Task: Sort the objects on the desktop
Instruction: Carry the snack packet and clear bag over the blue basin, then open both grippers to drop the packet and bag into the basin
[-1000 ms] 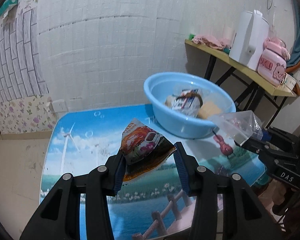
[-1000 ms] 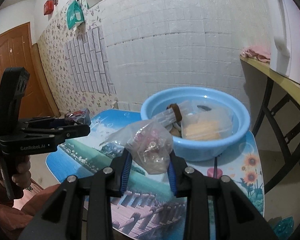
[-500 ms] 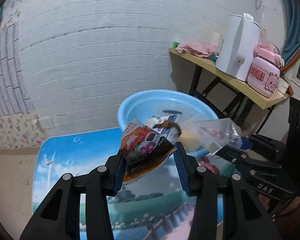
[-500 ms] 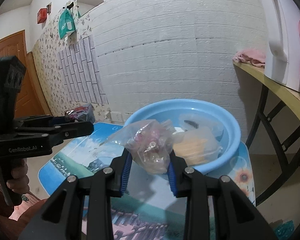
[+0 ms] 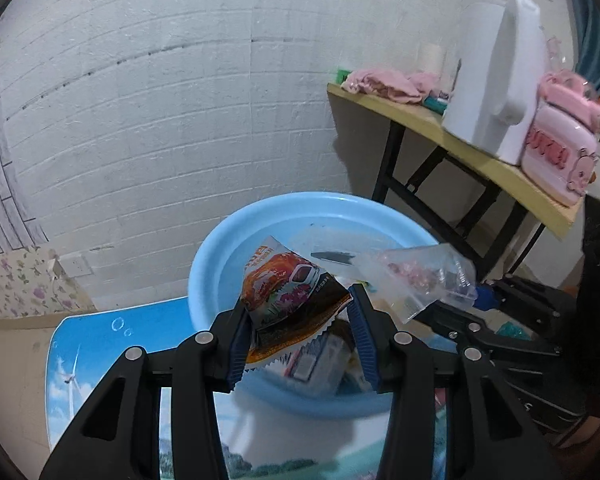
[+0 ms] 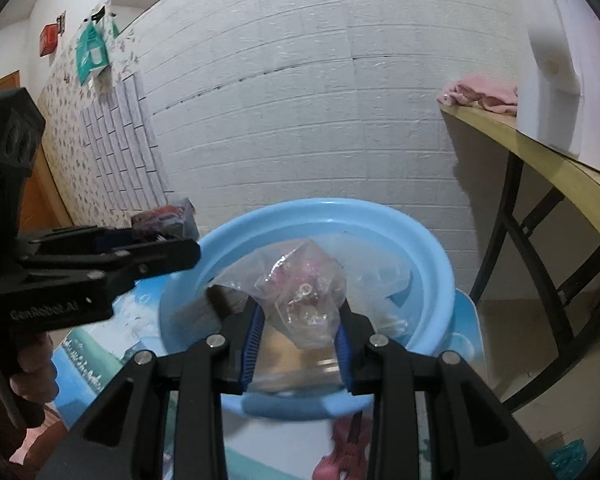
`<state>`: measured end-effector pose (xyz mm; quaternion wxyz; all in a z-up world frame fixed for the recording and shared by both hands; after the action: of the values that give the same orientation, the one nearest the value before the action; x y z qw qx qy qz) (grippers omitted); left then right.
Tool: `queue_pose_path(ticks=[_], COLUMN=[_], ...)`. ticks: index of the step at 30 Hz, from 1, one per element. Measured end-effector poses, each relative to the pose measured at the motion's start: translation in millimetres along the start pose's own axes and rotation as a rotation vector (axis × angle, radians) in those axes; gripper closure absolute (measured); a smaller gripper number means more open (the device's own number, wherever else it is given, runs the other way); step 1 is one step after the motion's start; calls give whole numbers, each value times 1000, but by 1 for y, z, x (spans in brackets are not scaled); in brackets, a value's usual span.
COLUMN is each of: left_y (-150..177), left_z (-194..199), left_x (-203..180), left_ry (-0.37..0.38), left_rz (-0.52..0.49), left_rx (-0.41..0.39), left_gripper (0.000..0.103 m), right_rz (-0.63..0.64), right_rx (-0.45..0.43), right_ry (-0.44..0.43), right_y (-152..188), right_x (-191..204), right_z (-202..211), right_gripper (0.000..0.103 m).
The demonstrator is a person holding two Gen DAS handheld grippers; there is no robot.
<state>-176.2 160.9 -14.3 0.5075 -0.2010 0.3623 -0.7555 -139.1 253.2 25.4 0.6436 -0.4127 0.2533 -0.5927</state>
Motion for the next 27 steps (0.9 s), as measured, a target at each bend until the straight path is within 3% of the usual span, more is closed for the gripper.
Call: queue_pose_path(ticks=[8,11,12,13,15,19,24,27], left_y=[5,5,4,5,4,6,10,17], left_z=[-28,-25,-23,-19,-15,-4,7,14], left_x=[0,2,4,6,10,18,22,23], left_ry=[-64,-83,-98,-111,-118,-132,-147,-201], left_rz=[-48,-62,-67,-68,-65,-30,4,6], left_rx=[73,66,60,53,49,51,52,63], left_gripper=[56,44,33,24,18,13,9,7], right_rz=[-13,-19,-22,-23,-18,-26,-23,-31], right_rx=[2,-2,-2,-2,-3,-15,2,22], right_ry=[9,4,2,2,0,13,33,41], right_y=[-2,-3,-3,-3,-4,-7,-6,-4], right_x=[-10,-10,-10,-9,-7,-4,4,7], right_z=[-16,-15,-15,-14,-12,-2,7,13], right_gripper=[69,68,66,63,56,45,43,43])
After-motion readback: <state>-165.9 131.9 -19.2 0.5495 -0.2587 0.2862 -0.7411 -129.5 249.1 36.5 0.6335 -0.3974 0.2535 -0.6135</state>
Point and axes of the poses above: each gripper's, at about its wrist camera, not at the fingertips, and z roughly against the way its jaws point, x to its left, y to its underside, the point moved 8 cm from there along -z, roughly the way its jaws point
